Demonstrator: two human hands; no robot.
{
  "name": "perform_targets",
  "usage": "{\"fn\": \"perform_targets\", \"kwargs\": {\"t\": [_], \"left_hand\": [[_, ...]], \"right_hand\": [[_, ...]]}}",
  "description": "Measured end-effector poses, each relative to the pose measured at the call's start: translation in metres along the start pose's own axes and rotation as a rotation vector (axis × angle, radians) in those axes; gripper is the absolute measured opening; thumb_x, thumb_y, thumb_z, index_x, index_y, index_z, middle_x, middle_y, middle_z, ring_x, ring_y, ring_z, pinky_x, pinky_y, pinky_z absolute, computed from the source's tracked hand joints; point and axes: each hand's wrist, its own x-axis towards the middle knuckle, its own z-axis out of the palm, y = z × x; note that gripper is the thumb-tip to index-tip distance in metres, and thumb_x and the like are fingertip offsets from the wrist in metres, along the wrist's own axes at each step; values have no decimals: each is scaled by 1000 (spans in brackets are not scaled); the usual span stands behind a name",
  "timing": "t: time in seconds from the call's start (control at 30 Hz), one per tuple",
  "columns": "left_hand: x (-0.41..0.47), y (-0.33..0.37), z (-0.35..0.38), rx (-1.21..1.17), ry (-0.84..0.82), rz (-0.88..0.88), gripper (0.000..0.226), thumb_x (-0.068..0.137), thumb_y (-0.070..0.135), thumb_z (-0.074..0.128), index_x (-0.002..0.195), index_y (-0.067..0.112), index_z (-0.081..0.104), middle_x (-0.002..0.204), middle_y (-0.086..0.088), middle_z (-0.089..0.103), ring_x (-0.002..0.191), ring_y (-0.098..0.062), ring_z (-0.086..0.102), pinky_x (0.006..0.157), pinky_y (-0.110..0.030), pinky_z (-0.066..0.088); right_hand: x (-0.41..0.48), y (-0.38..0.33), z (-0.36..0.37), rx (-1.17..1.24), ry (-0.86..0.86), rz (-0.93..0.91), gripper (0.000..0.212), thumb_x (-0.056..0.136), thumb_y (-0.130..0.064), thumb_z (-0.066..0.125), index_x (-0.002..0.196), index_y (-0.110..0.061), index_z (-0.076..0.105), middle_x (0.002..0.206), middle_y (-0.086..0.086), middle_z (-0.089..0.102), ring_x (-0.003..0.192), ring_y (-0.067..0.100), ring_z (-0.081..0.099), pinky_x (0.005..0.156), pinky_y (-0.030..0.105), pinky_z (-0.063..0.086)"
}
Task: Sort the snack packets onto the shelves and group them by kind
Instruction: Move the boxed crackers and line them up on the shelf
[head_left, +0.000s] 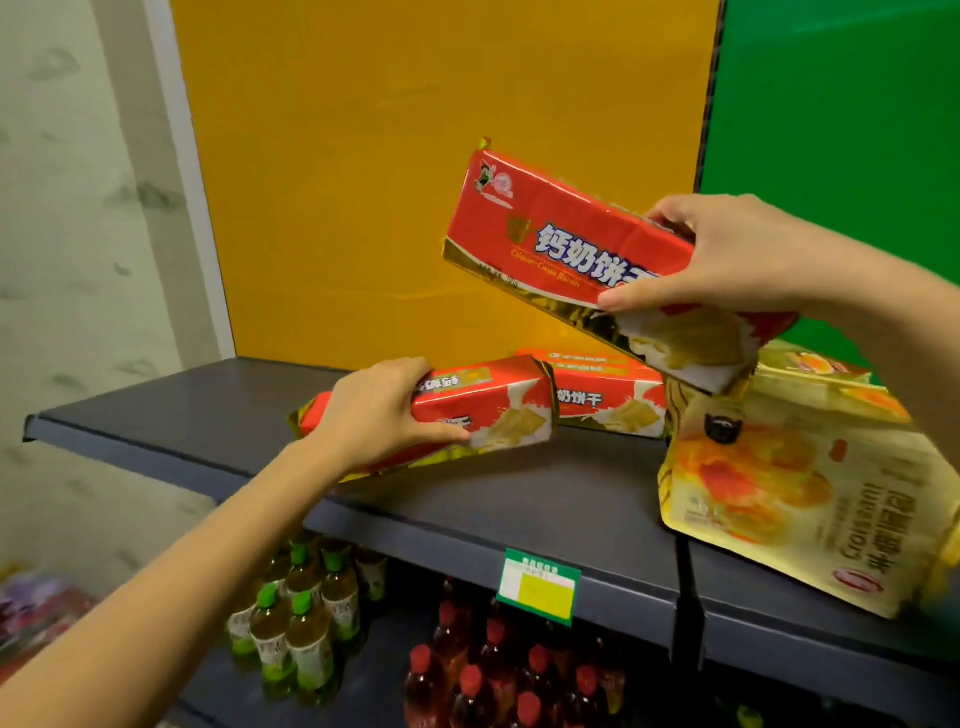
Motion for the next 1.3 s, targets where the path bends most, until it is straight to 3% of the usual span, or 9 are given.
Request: {"fn": "perform_targets", "kwargs": {"t": [0.17, 0.4, 0.57, 0.77, 0.9, 0.97, 1.1, 1.2, 1.3], "left_hand": [[49, 16, 31, -34, -43, 157, 76, 63, 72, 60, 117, 18, 52, 117, -2, 64, 105, -21, 60, 78, -32, 48], [102, 43, 77, -93, -36, 314, 78, 65, 75, 55, 119, 19, 52, 121, -4, 63, 108, -21, 58, 80, -30, 45], [127, 53, 103, -141, -30, 394, 74, 60, 77, 57, 103, 17, 58, 107, -6, 67, 96, -24, 59, 76, -33, 46], [137, 59, 114, -95, 22, 516, 73, 70, 65, 61, 120, 14, 50, 124, -6, 55, 116, -25, 49, 93, -35, 38], [138, 50, 112, 3, 52, 621, 62, 53, 71, 68, 83, 16, 68, 80, -2, 69, 73, -20, 66, 66, -25, 52], [135, 39, 115, -48, 76, 623, 60, 70, 70, 50, 89, 16, 67, 88, -2, 71, 82, -20, 68, 73, -26, 52], [134, -10, 120, -243, -35, 384, 55, 89, 54, 36, 125, 17, 55, 136, -4, 54, 125, -25, 49, 101, -32, 38], [135, -62, 126, -497, -167, 12, 66, 76, 49, 52, 133, 15, 44, 137, -5, 52, 119, -22, 52, 94, -19, 43], [134, -87, 117, -666, -118, -81, 33, 87, 17, 53, 117, 2, 51, 119, -20, 57, 110, -36, 55, 93, -43, 44]], "right_hand": [[13, -3, 8, 6, 47, 73, 80, 51, -68, 64, 118, -27, 50, 100, -5, 57, 77, 7, 56, 58, 17, 40], [18, -6, 23, 7, 148, 167, 89, 43, -71, 61, 120, -29, 51, 105, -6, 62, 87, 12, 62, 66, 20, 46], [23, -14, 35, 16, 154, 232, 83, 45, -68, 62, 117, -28, 50, 93, -14, 59, 80, -2, 58, 63, 13, 45], [23, -17, 46, 33, 163, 265, 82, 46, -66, 64, 117, -28, 50, 94, -15, 60, 82, -3, 60, 67, 14, 49], [28, -21, 57, 12, 156, 245, 83, 45, -68, 62, 117, -29, 49, 91, -19, 58, 80, -7, 58, 60, 10, 46], [31, -22, 64, 31, 147, 218, 78, 47, -67, 62, 113, -29, 49, 91, -19, 59, 80, -7, 59, 59, 7, 48], [32, -27, 79, 0, 19, 176, 69, 56, -61, 68, 111, -24, 48, 98, -14, 60, 85, 3, 61, 71, 16, 52], [31, -27, 96, -137, -118, 99, 69, 64, -55, 72, 117, -21, 45, 105, -10, 58, 91, 8, 58, 75, 19, 51], [29, -22, 118, -292, -240, 63, 74, 67, -56, 69, 125, -20, 39, 123, -5, 54, 107, 13, 54, 88, 28, 48]]}}
